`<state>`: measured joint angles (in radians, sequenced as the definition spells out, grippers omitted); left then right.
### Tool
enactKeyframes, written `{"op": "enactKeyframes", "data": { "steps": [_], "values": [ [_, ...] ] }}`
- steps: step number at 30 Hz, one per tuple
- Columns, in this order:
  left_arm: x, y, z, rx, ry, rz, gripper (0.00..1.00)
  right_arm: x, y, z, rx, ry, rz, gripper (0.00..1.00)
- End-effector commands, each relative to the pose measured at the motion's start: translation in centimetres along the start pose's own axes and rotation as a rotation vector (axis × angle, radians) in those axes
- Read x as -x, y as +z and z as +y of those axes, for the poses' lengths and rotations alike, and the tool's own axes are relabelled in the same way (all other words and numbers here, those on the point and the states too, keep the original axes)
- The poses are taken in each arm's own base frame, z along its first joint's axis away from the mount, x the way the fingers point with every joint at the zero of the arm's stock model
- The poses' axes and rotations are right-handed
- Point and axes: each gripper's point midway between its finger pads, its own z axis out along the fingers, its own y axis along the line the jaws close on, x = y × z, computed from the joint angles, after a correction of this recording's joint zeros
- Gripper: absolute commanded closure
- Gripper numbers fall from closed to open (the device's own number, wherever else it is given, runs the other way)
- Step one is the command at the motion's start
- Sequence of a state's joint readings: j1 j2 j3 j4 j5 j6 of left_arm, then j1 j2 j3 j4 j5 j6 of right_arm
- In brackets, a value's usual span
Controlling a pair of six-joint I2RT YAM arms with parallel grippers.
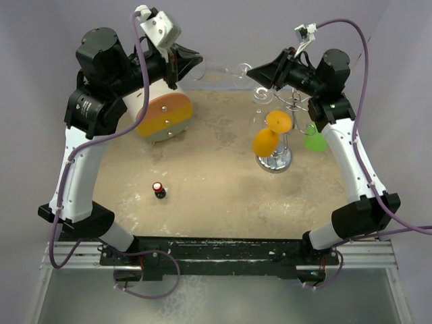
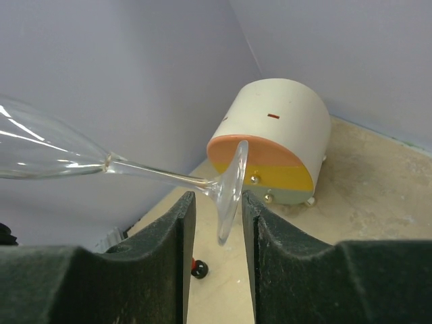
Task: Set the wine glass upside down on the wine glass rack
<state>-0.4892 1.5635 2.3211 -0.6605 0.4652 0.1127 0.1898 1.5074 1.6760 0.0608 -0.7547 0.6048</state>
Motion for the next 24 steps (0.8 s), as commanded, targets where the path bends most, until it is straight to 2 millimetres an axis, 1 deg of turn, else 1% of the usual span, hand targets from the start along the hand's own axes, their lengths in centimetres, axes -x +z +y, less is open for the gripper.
{"op": "enactKeyframes", "data": {
  "steps": [1,8,13,15,17,18,19,22,24],
  "values": [
    [3.6,-0.5,-0.1,0.0,0.033,-0.111,1.0,0.7,0.0,1.3,0.047,-0.014,-0.029,0.65],
    [3.9,-0.7,-0.1,0.001,0.034,-0.12,1.0,-0.2,0.1,0.6,0.027,0.01,-0.019,0.69],
    [3.7,-0.7,-0.2,0.0,0.036,-0.114,1.0,-0.3,0.1,0.6,0.03,0.02,-0.02,0.75],
    [3.7,-0.7,-0.2,-0.001,0.038,-0.113,1.0,0.0,0.1,1.0,0.04,0.017,-0.024,0.82],
    [3.5,-0.7,-0.3,-0.006,0.036,-0.108,1.0,0.4,0.0,1.4,0.047,0.005,-0.03,0.95],
    [3.3,-0.7,-0.4,-0.009,0.034,-0.105,0.99,0.6,-0.1,1.6,0.049,-0.004,-0.032,1.0],
    [3.2,-0.8,-0.5,-0.013,0.032,-0.101,0.94,0.8,-0.3,1.8,0.049,-0.022,-0.036,1.0],
    [2.7,-1.0,-0.7,-0.02,0.027,-0.087,0.77,1.8,-1.0,1.4,0.008,-0.065,-0.053,1.0],
    [2.6,-1.3,-0.9,-0.021,0.033,-0.078,0.67,2.4,-1.6,1.1,-0.011,-0.08,-0.066,1.0]
  ]
}}
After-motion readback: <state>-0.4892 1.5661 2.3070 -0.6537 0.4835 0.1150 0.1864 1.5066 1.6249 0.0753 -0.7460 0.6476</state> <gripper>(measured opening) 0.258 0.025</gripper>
